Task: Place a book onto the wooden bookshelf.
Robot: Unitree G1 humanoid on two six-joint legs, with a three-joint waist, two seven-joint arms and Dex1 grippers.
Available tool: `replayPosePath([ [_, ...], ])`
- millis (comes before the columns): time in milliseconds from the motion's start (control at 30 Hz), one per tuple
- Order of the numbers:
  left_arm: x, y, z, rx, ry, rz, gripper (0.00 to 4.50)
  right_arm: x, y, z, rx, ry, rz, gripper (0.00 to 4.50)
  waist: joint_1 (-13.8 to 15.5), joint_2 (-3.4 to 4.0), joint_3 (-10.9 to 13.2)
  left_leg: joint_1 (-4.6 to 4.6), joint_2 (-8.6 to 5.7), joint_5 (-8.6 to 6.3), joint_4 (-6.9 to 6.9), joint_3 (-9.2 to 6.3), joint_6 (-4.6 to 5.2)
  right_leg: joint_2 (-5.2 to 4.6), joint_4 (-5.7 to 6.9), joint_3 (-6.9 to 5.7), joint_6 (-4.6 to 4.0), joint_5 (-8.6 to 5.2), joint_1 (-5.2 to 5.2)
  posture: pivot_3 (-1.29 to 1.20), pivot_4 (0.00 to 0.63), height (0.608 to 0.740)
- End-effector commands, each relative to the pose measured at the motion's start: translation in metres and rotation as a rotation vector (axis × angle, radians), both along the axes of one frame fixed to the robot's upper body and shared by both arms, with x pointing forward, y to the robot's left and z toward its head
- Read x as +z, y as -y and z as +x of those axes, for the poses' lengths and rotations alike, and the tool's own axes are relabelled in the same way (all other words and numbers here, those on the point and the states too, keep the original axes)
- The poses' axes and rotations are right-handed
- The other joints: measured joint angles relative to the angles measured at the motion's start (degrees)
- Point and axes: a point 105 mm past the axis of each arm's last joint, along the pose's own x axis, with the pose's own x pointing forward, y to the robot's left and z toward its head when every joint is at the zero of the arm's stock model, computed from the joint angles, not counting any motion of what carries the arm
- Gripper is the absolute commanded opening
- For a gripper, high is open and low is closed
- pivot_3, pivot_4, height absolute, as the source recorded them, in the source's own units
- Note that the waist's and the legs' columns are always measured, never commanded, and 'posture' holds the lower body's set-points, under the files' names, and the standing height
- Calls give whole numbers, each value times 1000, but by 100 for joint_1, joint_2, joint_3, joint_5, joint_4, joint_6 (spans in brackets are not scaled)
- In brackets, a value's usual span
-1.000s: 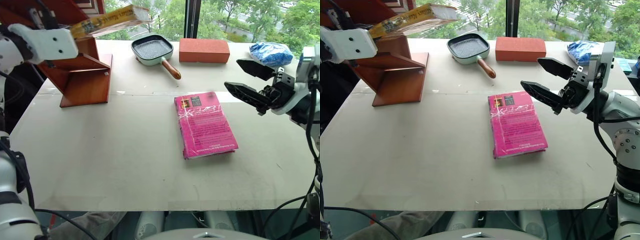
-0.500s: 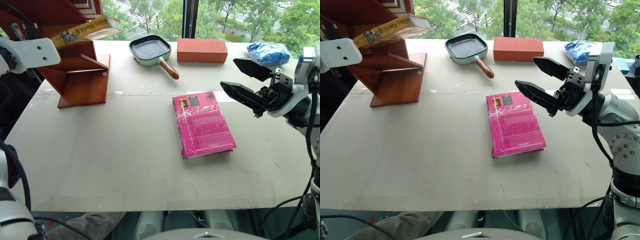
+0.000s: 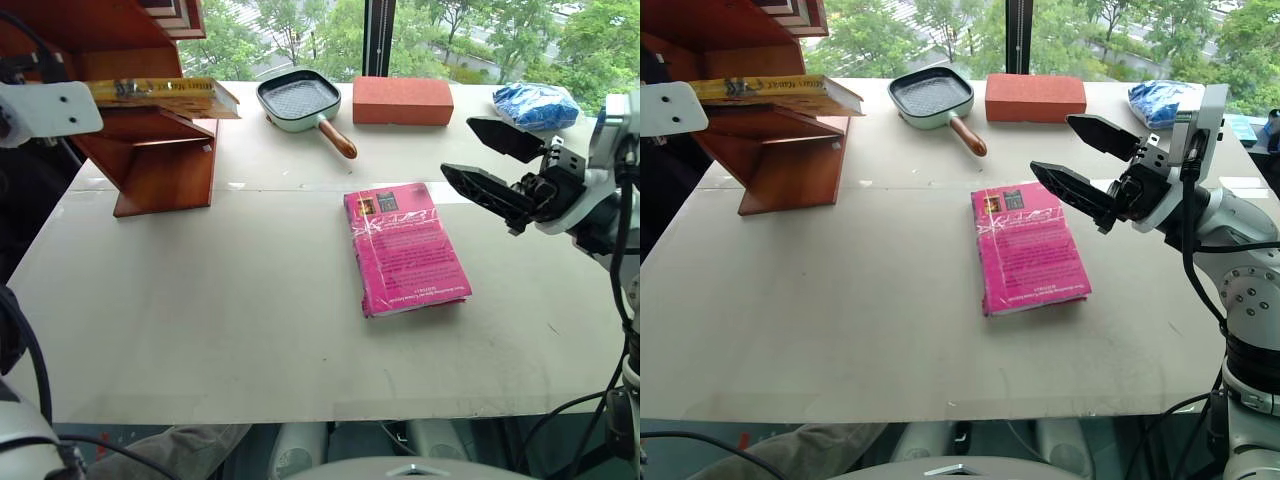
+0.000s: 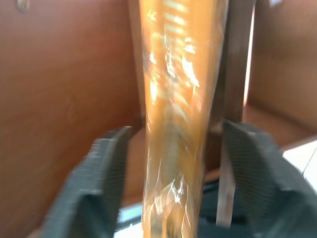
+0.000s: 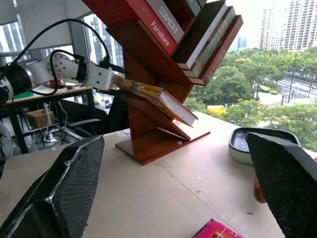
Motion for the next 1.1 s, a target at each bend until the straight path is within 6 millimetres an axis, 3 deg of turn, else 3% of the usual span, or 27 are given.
replayPosePath([
  [33,21,-12,-15,52,44,16,4443,9,5,-3,-15,51,2,4500,2,-1,0,0,0,0,0,0,0,0,0,0,0,0,0,0,150,740],
  [267,42,-19,-41,129,7,-4,4443,7,2,-1,-1,45,-2,4500,-5,-4,1,0,4,0,0,1,0,0,0,1,-1,0,0,0,150,740],
  [333,52,-9,-47,99,12,-40,4443,7,2,0,3,44,-3,4500,-11,-5,2,0,6,0,0,3,0,0,1,4,-1,-1,-1,0,150,740],
  [467,69,24,-55,-10,32,-199,4443,7,-2,-2,21,46,-11,4500,20,-5,1,0,9,0,3,0,0,-1,4,1,-2,-1,-1,0,150,740],
  [567,84,72,-66,-197,-23,-401,4443,10,0,-4,22,49,-10,4500,13,-9,2,0,9,0,7,0,0,-1,6,2,-2,-1,0,0,150,740],
  [667,76,110,-66,-370,-115,-588,4443,8,1,-2,19,45,-14,4500,7,-7,2,0,8,0,8,1,0,0,7,4,-2,-2,0,0,150,740],
  [767,60,150,-61,-549,-213,-786,3680,7,-2,-3,17,48,-22,4500,-1,-3,1,8,8,0,9,-1,0,3,19,6,-2,-2,0,0,150,740],
  [800,49,169,-60,-622,-267,-844,3101,8,-2,-3,12,53,-25,4500,-4,-4,1,10,10,1,11,-4,0,8,22,7,-2,-2,1,0,150,740],
  [867,30,202,-58,-735,-361,-965,2575,10,1,-5,-3,60,-29,4500,5,3,-3,10,13,1,19,-4,0,12,24,9,-2,-2,1,0,150,740],
  [967,3,228,-45,-755,-373,-1035,1261,12,6,-5,-30,65,-35,4500,1,-2,1,-2,16,0,39,-12,0,13,27,2,-2,-1,6,0,150,740],
  [1067,-42,247,-12,-712,-260,-1133,79,15,8,-7,-49,87,-33,4500,-4,21,-13,4,13,0,42,-17,0,12,23,21,-2,0,6,0,150,740],
  [1100,-54,251,-2,-694,-198,-1167,79,16,8,-8,-53,91,-31,4500,15,33,-19,13,11,0,42,-17,0,8,24,27,-2,0,13,0,150,740],
])
